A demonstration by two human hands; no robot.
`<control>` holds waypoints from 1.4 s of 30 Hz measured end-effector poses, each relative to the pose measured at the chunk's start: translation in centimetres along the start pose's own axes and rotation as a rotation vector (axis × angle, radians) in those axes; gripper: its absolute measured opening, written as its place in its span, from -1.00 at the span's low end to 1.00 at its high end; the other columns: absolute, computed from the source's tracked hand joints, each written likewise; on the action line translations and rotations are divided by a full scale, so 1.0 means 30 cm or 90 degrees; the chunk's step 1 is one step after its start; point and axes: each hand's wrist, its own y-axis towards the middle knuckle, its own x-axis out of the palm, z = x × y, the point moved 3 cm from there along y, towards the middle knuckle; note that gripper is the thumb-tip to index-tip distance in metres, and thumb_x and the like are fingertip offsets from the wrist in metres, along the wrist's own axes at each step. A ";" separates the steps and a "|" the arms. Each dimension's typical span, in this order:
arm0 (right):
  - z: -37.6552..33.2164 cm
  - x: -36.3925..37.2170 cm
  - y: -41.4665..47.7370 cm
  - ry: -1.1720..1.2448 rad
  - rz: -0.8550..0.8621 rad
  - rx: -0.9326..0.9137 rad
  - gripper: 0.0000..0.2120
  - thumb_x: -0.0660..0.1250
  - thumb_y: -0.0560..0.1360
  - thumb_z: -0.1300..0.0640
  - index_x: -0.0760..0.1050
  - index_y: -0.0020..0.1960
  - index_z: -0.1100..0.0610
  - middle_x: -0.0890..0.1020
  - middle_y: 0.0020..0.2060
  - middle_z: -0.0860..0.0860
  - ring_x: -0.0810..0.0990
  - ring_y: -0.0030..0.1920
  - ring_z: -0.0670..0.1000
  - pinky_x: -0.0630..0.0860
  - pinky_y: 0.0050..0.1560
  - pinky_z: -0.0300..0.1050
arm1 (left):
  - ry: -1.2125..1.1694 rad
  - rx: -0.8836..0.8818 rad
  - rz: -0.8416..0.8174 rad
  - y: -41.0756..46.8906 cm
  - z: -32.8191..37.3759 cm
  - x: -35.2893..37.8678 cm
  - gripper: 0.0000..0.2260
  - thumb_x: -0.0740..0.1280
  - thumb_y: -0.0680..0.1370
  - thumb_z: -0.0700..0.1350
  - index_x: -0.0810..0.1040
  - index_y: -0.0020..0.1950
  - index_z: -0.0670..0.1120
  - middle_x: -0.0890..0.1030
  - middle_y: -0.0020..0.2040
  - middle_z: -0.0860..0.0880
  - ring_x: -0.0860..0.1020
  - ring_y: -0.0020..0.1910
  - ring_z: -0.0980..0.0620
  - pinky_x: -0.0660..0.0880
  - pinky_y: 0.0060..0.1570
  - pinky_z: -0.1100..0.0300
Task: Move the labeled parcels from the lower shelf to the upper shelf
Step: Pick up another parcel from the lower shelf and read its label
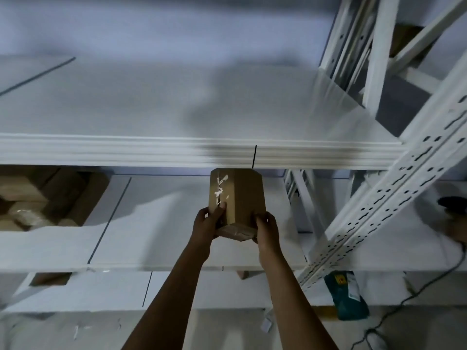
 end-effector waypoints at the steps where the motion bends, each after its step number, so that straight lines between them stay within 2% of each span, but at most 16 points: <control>1: -0.005 0.006 0.003 -0.027 0.001 -0.007 -0.65 0.27 0.65 0.04 0.36 0.42 0.00 0.59 0.32 0.20 0.60 0.23 0.23 0.56 0.30 0.24 | -0.014 0.002 -0.007 -0.001 0.000 -0.003 -0.53 0.46 0.59 0.10 0.43 0.38 -0.07 0.64 0.19 -0.14 0.68 0.12 -0.13 0.65 -0.05 0.06; 4: -0.028 0.017 -0.005 -0.176 0.047 -0.050 -0.45 0.18 0.69 0.00 0.17 0.62 0.10 0.47 0.45 0.27 0.47 0.41 0.33 0.45 0.38 0.36 | -0.030 0.012 0.001 -0.021 -0.018 0.001 -0.48 0.50 0.57 0.04 0.40 0.43 -0.11 0.60 0.29 -0.21 0.67 0.19 -0.22 0.67 0.13 -0.08; 6: -0.039 0.028 -0.014 -0.276 0.043 -0.091 -0.54 0.10 0.71 -0.06 0.32 0.54 0.10 0.52 0.41 0.24 0.49 0.38 0.30 0.44 0.38 0.35 | -0.043 0.020 0.017 -0.038 -0.038 0.007 -0.45 0.50 0.57 0.03 0.40 0.45 -0.13 0.60 0.31 -0.21 0.67 0.20 -0.22 0.65 0.21 -0.14; 9: -0.040 0.046 -0.030 -0.368 -0.005 -0.122 -0.51 0.04 0.71 -0.17 0.47 0.43 0.12 0.56 0.36 0.18 0.49 0.37 0.24 0.39 0.42 0.30 | -0.043 0.035 0.033 -0.048 -0.046 -0.002 -0.40 0.55 0.53 0.04 0.42 0.46 -0.14 0.62 0.32 -0.24 0.66 0.23 -0.26 0.59 0.30 -0.25; 11: -0.044 0.058 -0.045 -0.325 -0.055 -0.129 -0.50 0.07 0.70 -0.19 0.46 0.44 0.11 0.56 0.37 0.17 0.53 0.35 0.21 0.43 0.40 0.27 | -0.030 0.045 0.042 -0.047 -0.033 -0.018 -0.39 0.57 0.50 0.07 0.44 0.43 -0.11 0.63 0.31 -0.23 0.66 0.22 -0.26 0.60 0.29 -0.24; 13: -0.060 0.071 -0.064 -0.293 -0.093 -0.143 -0.48 0.09 0.70 -0.21 0.43 0.48 0.11 0.55 0.38 0.16 0.55 0.32 0.18 0.49 0.37 0.19 | -0.021 0.059 0.053 -0.047 -0.012 -0.034 -0.48 0.56 0.51 0.05 0.46 0.38 -0.06 0.65 0.28 -0.20 0.68 0.16 -0.20 0.67 0.13 -0.06; 17: -0.091 0.094 -0.083 -0.332 -0.108 -0.175 -0.55 0.19 0.66 -0.19 0.46 0.41 0.07 0.59 0.32 0.09 0.57 0.15 0.07 0.54 0.06 -0.07 | 0.020 0.123 0.071 -0.058 0.015 -0.050 -0.56 0.61 0.48 -0.03 0.54 0.29 0.01 0.69 0.19 -0.13 0.71 0.04 -0.06 0.67 -0.20 0.26; 21: -0.099 0.110 -0.086 -0.302 -0.086 -0.163 -0.52 0.36 0.56 -0.07 0.41 0.41 0.08 0.60 0.26 0.10 0.61 0.07 0.07 0.55 -0.08 -0.14 | 0.130 0.201 0.122 -0.082 0.024 -0.043 -0.54 0.64 0.43 -0.12 0.61 0.30 -0.02 0.72 0.10 -0.04 0.72 0.03 -0.08 0.73 -0.05 0.00; 24: -0.102 0.121 -0.082 -0.239 -0.060 -0.138 -0.43 0.40 0.53 -0.13 0.33 0.42 0.08 0.58 0.21 0.06 0.53 -0.12 -0.13 0.43 -0.27 -0.25 | 0.263 0.314 0.176 -0.119 0.034 -0.010 -0.56 0.55 0.44 -0.23 0.64 0.29 0.01 0.74 0.05 0.04 0.72 0.04 -0.05 0.68 -0.04 0.11; 28: -0.098 0.131 -0.069 -0.115 -0.039 -0.104 -0.15 0.53 0.42 -0.19 0.16 0.51 0.05 0.51 0.36 0.13 0.60 0.24 0.18 0.65 0.07 0.05 | 0.335 0.423 0.224 -0.171 0.052 0.043 -0.45 0.50 0.41 -0.35 0.66 0.38 -0.03 0.77 0.17 -0.09 0.72 0.13 -0.13 0.66 0.07 0.04; 30: -0.095 0.138 -0.063 -0.054 -0.043 -0.065 -0.09 0.59 0.36 -0.19 0.14 0.50 0.03 0.49 0.39 0.16 0.58 0.31 0.23 0.65 0.13 0.12 | 0.390 0.553 0.214 -0.196 0.075 0.074 -0.46 0.52 0.39 -0.41 0.68 0.35 -0.13 0.76 0.21 -0.17 0.71 0.22 -0.20 0.66 0.20 -0.11; 32: -0.098 0.134 -0.050 -0.007 -0.040 -0.036 -0.08 0.61 0.35 -0.17 0.14 0.48 0.05 0.50 0.39 0.17 0.58 0.31 0.23 0.61 0.26 0.21 | 0.433 0.658 0.185 -0.198 0.087 0.084 -0.57 0.53 0.43 -0.31 0.69 0.31 -0.18 0.75 0.23 -0.20 0.68 0.29 -0.17 0.59 0.31 -0.14; 35: -0.110 0.098 -0.014 0.005 -0.037 -0.019 -0.08 0.58 0.37 -0.16 0.14 0.51 0.10 0.54 0.34 0.16 0.62 0.25 0.20 0.62 0.25 0.23 | 0.388 0.612 0.087 -0.177 0.100 0.054 -0.63 0.40 0.55 0.01 0.69 0.33 -0.07 0.72 0.29 -0.08 0.56 0.32 0.17 0.54 0.32 0.01; 37: -0.116 0.073 -0.006 0.020 -0.066 -0.007 -0.14 0.54 0.42 -0.13 0.16 0.53 0.06 0.56 0.28 0.11 0.63 0.16 0.13 0.66 0.08 0.14 | 0.355 0.566 0.062 -0.155 0.112 0.018 -0.65 0.39 0.58 0.07 0.69 0.31 -0.04 0.69 0.29 0.03 0.53 0.28 0.32 0.60 0.23 0.09; 40: -0.124 0.054 -0.013 0.043 -0.145 -0.021 -0.24 0.51 0.42 -0.18 0.26 0.49 -0.01 0.59 0.25 0.06 0.62 0.09 0.02 0.60 -0.14 -0.03 | 0.290 0.496 0.062 -0.116 0.133 -0.037 -0.68 0.46 0.62 0.03 0.63 0.35 -0.02 0.65 0.32 0.01 0.58 0.29 0.11 0.63 0.11 0.30; 42: -0.126 0.041 -0.012 0.037 -0.200 -0.038 -0.24 0.48 0.34 -0.23 0.34 0.45 -0.03 0.62 0.27 0.07 0.64 0.13 0.03 0.60 -0.12 -0.03 | 0.209 0.400 0.061 -0.083 0.142 -0.077 -0.64 0.48 0.61 0.00 0.55 0.39 0.07 0.56 0.38 0.03 0.57 0.31 0.05 0.65 0.03 0.32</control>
